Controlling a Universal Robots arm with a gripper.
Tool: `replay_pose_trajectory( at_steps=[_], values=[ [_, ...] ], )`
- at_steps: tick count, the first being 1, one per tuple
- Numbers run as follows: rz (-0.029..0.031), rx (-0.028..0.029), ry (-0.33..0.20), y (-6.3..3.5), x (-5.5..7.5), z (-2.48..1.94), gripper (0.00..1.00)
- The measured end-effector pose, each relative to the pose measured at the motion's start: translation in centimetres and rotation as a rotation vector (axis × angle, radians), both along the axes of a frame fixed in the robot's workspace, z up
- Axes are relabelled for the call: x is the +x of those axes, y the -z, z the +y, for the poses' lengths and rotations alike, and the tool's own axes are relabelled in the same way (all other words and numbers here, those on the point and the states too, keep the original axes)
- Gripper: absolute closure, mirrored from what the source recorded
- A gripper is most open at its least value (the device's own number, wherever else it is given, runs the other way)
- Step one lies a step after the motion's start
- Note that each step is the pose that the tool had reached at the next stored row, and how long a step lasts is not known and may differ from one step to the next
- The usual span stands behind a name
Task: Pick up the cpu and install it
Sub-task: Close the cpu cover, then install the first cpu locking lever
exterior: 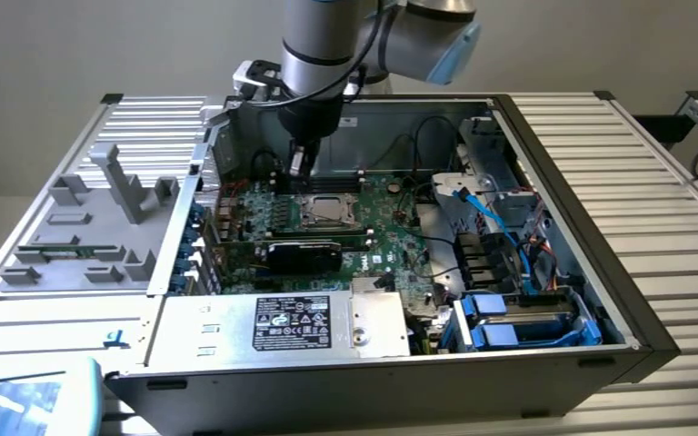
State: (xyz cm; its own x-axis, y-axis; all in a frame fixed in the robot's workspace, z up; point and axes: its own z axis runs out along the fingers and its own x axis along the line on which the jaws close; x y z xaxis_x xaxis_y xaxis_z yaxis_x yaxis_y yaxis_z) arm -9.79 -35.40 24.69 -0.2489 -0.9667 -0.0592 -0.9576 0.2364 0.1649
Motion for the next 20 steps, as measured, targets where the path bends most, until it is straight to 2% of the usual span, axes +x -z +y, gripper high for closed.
replay_pose_trajectory(
  at_steps=[9,20],
  values=[
    [-0.001,-0.0032,0.003,-2.74,-0.1,0.0,0.88],
    [-0.0015,-0.0031,0.003,-2.81,-0.1,0.0,0.88]
  ],
)
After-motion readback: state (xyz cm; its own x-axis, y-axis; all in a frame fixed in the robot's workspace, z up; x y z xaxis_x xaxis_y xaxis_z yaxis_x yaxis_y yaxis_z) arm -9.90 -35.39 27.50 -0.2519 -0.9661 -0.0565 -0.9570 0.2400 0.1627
